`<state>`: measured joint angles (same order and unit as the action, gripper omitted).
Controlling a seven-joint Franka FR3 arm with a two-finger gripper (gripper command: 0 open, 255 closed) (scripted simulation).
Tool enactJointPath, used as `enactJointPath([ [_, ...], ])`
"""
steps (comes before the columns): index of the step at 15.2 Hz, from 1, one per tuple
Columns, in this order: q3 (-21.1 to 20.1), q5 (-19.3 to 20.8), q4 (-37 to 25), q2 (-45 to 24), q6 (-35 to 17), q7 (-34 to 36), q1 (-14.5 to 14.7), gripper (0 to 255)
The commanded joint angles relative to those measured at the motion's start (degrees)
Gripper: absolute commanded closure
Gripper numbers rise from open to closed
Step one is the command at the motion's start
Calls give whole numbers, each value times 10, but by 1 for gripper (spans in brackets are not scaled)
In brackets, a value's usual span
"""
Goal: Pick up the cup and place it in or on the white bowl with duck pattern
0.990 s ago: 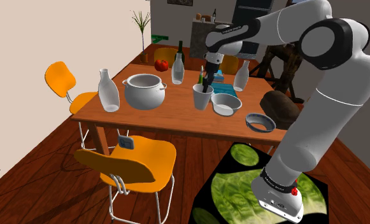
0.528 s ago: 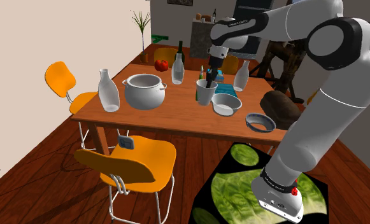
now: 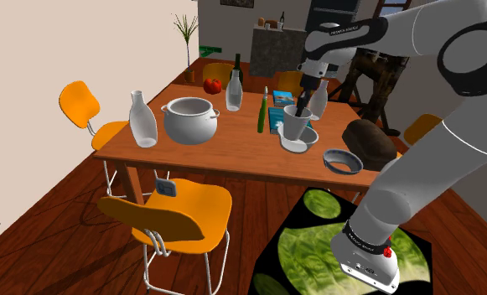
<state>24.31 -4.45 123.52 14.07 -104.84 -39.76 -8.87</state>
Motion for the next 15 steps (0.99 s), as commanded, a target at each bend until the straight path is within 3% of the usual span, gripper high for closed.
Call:
enactJointPath([
  [1, 11, 13, 11, 19, 9, -17, -12, 255],
  [15, 111, 115, 37, 118, 80, -159, -105, 255],
])
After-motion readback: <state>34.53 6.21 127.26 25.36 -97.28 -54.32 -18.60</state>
